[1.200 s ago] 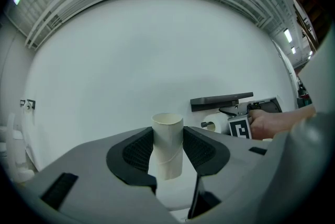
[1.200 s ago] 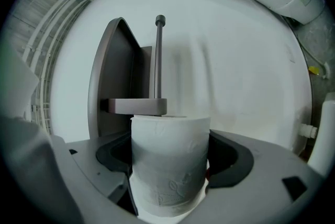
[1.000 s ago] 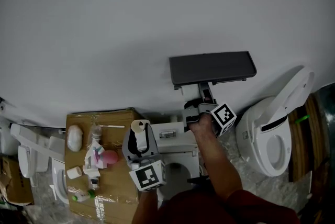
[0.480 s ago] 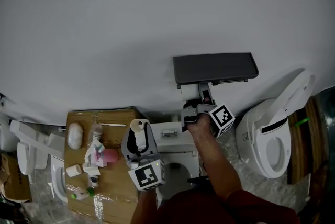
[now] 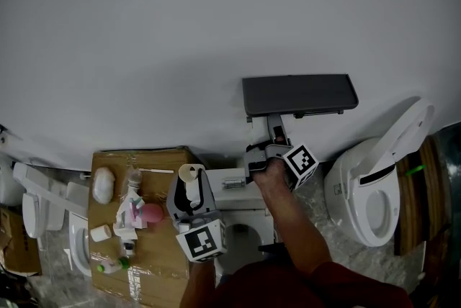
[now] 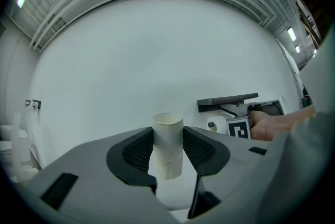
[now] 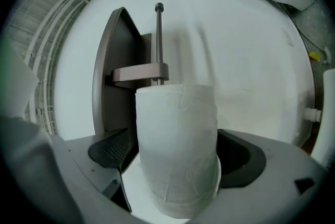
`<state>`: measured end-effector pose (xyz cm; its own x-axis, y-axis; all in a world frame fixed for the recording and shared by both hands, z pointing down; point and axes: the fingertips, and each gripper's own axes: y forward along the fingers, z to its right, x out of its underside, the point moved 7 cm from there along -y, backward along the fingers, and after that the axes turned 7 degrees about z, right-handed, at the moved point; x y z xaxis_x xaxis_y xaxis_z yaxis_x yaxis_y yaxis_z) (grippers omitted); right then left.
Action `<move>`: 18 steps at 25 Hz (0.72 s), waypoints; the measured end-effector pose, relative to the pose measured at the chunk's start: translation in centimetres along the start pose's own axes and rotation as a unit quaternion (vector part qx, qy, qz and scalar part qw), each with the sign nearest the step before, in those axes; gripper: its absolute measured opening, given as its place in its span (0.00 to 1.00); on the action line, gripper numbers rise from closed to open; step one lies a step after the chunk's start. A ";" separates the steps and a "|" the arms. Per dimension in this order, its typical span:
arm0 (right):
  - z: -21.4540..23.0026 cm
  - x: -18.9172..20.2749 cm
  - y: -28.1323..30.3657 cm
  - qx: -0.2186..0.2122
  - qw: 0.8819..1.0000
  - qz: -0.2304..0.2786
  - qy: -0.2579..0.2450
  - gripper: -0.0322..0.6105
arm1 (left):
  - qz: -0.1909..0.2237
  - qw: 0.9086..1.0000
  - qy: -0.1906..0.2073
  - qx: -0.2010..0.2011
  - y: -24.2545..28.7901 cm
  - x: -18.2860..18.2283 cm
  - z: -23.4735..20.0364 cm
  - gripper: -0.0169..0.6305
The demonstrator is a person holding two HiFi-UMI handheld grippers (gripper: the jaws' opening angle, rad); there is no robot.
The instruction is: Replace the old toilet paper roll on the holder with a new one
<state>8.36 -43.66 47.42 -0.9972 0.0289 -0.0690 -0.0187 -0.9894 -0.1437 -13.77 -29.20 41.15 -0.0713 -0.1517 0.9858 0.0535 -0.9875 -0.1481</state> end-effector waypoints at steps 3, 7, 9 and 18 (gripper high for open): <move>0.2 0.9 0.0 0.001 1.000 -0.009 0.007 0.81 | -0.002 1.000 -0.002 -0.006 -0.2 0.1 -0.3 0.33; 0.5 2.2 0.2 -0.001 1.000 -0.022 0.018 0.81 | -0.002 1.000 -0.001 -0.010 -0.6 0.3 -0.8 0.33; 0.5 2.9 0.1 -0.001 0.999 -0.031 0.022 0.81 | -0.005 1.000 0.001 -0.013 -0.9 0.4 -1.1 0.33; 1.0 6.1 -0.3 0.004 0.997 -0.074 0.030 0.81 | -0.003 1.000 -0.003 -0.030 -1.3 -0.1 -2.1 0.33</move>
<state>2.21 -43.32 47.99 -0.9774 0.1829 -0.1062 -0.1663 -0.9748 -0.1486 -15.94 -27.98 41.06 -0.0661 -0.1459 0.9871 -0.0076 -0.9892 -0.1467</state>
